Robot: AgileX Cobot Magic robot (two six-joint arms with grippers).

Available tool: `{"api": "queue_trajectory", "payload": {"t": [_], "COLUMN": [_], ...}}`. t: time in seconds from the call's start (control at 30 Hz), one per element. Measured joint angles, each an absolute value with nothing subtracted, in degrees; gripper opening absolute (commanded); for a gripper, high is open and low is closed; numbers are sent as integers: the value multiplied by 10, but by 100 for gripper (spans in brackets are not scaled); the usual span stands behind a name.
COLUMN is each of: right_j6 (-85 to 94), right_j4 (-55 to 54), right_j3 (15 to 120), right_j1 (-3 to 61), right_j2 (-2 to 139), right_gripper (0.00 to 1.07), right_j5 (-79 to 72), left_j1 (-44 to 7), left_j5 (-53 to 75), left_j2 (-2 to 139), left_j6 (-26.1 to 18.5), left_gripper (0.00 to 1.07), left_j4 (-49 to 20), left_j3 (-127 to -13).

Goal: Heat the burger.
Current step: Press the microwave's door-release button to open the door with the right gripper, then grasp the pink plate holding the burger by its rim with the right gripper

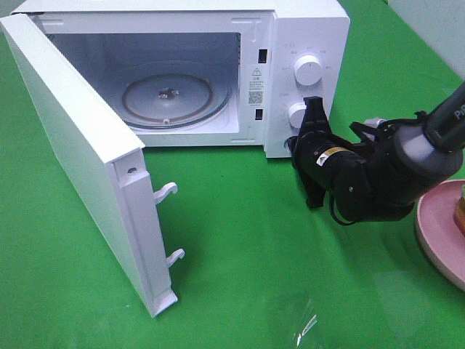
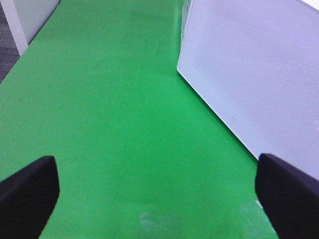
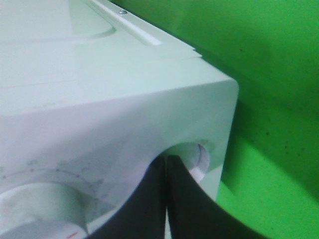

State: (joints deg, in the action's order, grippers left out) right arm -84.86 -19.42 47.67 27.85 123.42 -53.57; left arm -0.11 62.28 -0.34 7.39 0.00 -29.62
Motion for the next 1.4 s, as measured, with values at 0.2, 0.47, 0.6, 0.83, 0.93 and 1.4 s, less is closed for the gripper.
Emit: {"api": "queue_trajectory", "payload": {"t": [0.2,0.47,0.6,0.83,0.93,1.4], "right_j6": [-875,-877,-877,-820,-788,-441], "right_j4": [-159,-127,-104,-77,-76,-78], "right_j3": [447,384,363,359,359,357], "right_j1": [276,276,276,276,276,276], "right_j2": [1212,1155,1125,1058,1038,898], "right_gripper": [0,0,1,3,3,3], "right_j5": [-548,-531,-492,-383,-355,-119], "left_j1": [-1,-1,-1,-1,-1,-1], "left_j5": [623,623,623,623,623,623], "left_j2": [-3,-3,-3,-3,-3,-3], "left_j6": [74,74,74,74,74,74], "left_gripper": [101,101,101,101,101,101], "left_j4": [0,0,0,0,3,0], "left_j3": [-296,-296,-296,-296,-296,-296]}}
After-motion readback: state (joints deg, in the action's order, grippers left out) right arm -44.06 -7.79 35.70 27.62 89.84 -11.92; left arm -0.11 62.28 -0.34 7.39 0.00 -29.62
